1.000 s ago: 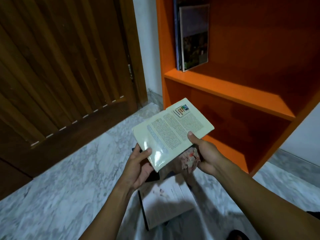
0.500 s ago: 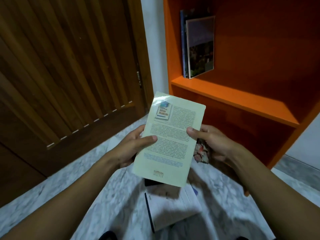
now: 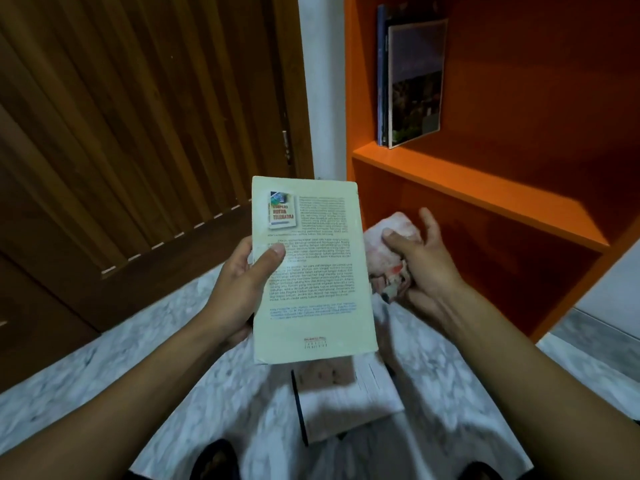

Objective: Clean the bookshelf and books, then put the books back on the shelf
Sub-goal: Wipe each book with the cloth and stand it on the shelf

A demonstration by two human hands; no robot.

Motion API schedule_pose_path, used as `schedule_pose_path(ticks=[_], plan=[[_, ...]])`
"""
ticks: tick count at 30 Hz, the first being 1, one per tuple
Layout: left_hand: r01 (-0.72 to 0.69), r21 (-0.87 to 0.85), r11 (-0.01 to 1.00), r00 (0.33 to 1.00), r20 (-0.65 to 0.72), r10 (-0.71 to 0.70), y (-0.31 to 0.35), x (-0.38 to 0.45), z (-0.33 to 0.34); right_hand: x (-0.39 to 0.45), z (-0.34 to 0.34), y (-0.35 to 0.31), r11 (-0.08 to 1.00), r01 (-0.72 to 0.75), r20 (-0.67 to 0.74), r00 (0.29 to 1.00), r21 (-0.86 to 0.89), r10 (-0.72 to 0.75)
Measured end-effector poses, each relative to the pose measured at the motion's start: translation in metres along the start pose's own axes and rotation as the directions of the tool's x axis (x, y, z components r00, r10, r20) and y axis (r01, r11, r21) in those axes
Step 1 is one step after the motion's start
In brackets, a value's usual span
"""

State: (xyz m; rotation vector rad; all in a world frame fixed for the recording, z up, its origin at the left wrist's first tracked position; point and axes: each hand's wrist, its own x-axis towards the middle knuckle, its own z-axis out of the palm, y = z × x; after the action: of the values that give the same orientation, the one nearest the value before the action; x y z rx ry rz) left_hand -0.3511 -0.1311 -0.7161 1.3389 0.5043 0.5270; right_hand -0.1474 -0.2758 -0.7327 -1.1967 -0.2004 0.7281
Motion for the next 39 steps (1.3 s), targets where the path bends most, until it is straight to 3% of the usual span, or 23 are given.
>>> schedule_pose_path(ticks=[2,4,6,8,9,11,13,14,21,28,31,34,37,39], plan=[[0.023,-0.011,1.000,1.000,0.011,-0.022,-0.001,-0.001,-0.002,0.004,-0.004,-0.011,0.962,-0.162,-0.022,0.985,0.220,0.171],[0.029,0.014,0.999,0.999,0.036,-0.029,-0.003,-0.003,-0.001,0.001,-0.002,-0.023,0.927,-0.164,-0.033,0.982,0.338,0.185],[0.018,0.029,0.999,0.997,0.069,-0.020,-0.004,-0.005,0.003,-0.003,0.003,-0.032,0.949,0.058,-0.102,0.994,0.311,-0.028],[0.012,0.041,0.999,0.996,0.084,-0.015,-0.008,-0.008,0.011,-0.006,0.018,-0.038,0.937,0.348,-0.092,0.935,0.038,-0.344],[0.014,0.046,0.999,0.996,0.085,-0.018,-0.011,-0.008,0.016,-0.008,0.024,-0.034,0.875,0.453,0.001,0.888,-0.171,-0.460],[0.026,0.025,0.999,0.997,0.066,-0.028,-0.015,-0.009,0.025,-0.002,0.027,-0.010,0.576,0.596,0.283,0.790,-0.559,-0.543],[0.037,-0.026,0.999,0.999,0.028,-0.036,-0.017,-0.005,0.031,-0.002,0.026,0.015,0.264,0.648,0.462,0.720,-0.714,-0.517],[0.034,-0.047,0.998,0.999,-0.001,-0.034,-0.017,-0.002,0.031,-0.006,0.027,0.026,0.215,0.671,0.508,0.699,-0.709,-0.504],[0.027,-0.117,0.993,0.977,-0.209,-0.051,-0.014,0.017,0.004,-0.024,0.015,0.071,0.284,0.798,0.690,0.602,-0.532,-0.401],[0.023,-0.071,0.997,0.953,-0.301,-0.044,-0.007,0.023,-0.026,-0.046,0.003,0.084,0.370,0.788,0.756,0.597,-0.491,-0.267],[0.029,-0.005,1.000,0.949,-0.314,-0.029,-0.007,0.021,-0.028,-0.055,0.013,0.063,0.697,0.560,0.600,0.766,-0.448,-0.230],[0.061,-0.015,0.998,0.961,-0.268,-0.063,-0.012,0.014,-0.020,-0.038,0.023,0.037,0.891,0.345,0.262,0.926,-0.296,-0.272],[0.077,-0.002,0.997,0.977,-0.197,-0.076,-0.017,0.005,-0.005,-0.018,0.038,0.009,0.924,0.339,-0.022,0.937,-0.178,-0.348],[0.102,0.006,0.995,0.987,-0.129,-0.100,-0.020,0.002,0.006,-0.013,0.053,0.001,0.846,0.432,0.026,0.894,-0.313,-0.447]])
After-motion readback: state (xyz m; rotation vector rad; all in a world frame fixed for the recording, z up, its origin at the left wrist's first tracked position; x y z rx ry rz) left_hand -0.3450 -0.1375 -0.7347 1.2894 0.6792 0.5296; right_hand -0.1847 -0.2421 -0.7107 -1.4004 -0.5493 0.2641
